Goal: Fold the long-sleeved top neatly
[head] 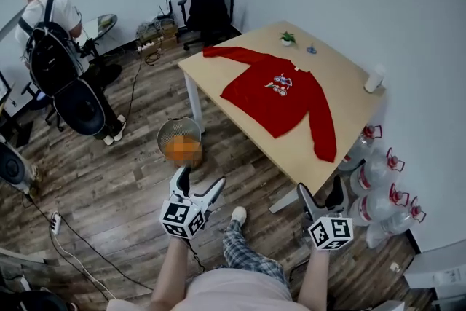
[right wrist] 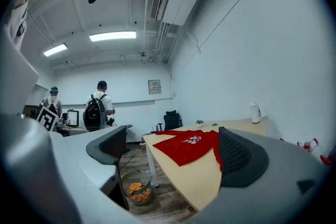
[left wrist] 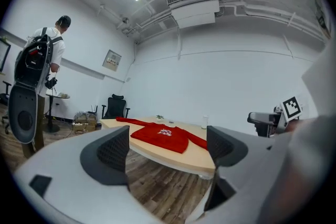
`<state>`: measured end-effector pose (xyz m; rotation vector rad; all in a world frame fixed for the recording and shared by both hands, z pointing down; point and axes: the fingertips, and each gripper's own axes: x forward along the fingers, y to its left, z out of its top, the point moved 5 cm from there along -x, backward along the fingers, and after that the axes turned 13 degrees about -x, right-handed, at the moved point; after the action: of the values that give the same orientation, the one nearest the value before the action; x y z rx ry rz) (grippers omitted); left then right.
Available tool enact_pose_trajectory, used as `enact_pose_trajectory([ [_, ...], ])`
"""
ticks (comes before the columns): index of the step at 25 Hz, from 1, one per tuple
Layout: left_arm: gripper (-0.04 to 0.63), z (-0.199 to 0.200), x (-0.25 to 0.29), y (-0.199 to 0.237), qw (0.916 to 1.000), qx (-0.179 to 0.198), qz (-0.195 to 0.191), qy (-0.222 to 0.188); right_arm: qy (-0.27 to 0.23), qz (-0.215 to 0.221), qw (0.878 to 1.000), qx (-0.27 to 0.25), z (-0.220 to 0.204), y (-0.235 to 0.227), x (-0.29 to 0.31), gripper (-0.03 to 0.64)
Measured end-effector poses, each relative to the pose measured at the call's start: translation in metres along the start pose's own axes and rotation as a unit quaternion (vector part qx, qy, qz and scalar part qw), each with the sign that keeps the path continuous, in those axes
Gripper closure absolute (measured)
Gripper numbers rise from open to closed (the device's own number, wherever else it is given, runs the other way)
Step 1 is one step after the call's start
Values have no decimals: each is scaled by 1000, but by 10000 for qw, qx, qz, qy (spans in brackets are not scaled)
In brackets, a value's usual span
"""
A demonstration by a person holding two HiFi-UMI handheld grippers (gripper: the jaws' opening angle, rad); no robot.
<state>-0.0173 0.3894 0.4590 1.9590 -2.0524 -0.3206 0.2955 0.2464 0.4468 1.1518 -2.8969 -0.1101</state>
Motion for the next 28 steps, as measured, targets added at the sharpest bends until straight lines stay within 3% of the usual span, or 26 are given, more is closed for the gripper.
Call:
enact_pose_trajectory([
  [7, 153, 57, 148, 55, 9997, 136, -182, 27, 9, -199, 9998, 48, 16, -52, 154, 84],
  [12, 153, 75, 226, 87, 9994, 121, -273, 195, 91, -371, 9991, 184, 17, -77, 226, 89],
  [19, 153, 87, 298, 104, 9981, 162, -467, 357, 199, -782, 9963, 307, 12, -107, 268, 94],
  [28, 153, 86, 374, 116, 9907, 128, -1115, 763, 334, -1476, 9877, 384, 7, -123, 293, 98],
])
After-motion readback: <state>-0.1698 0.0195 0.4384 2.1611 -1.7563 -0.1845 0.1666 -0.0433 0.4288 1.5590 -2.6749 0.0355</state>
